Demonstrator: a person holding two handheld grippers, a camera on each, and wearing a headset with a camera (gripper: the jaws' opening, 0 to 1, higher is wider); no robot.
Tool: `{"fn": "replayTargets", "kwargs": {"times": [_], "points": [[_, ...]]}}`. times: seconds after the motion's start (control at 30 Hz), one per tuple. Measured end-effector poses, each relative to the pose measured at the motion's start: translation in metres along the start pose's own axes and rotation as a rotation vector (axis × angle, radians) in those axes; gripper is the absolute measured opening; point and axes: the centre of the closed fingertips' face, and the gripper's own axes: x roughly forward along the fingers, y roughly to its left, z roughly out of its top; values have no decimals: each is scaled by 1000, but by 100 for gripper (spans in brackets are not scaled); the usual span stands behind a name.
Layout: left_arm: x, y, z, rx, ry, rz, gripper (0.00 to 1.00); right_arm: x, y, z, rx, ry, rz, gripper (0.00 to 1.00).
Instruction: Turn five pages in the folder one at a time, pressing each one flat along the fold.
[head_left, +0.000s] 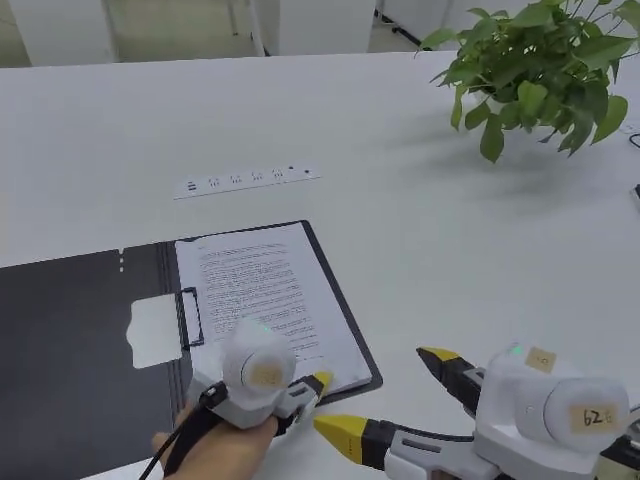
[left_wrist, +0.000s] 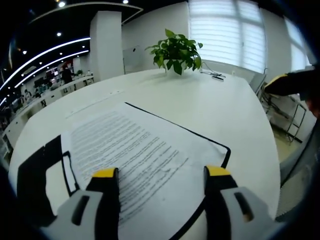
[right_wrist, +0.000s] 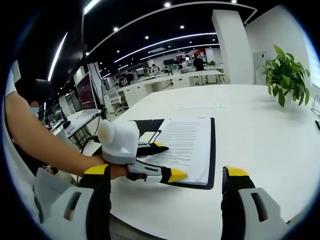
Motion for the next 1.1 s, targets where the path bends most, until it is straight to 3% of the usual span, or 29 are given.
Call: {"fn": "replayTargets", "kwargs": {"times": [0.17,0.27,0.6,0.97,1.1], "points": [[-2,0,0,8,-33,-11,62,2,0,0,5,5,2,92],[-3,-7,-1,8,-39,-33,51,4,-1,-1,7,9,3,91],[-2,-11,-1,8,-68,-46,41,9,-2,-3,15,17,11,91],[-1,5,0,2,-53,-19,8,13,-2,-4,25,27,16,91],[-2,7,0,2,-49,-26,5,16,-2,-4,28,32,26,90]]}}
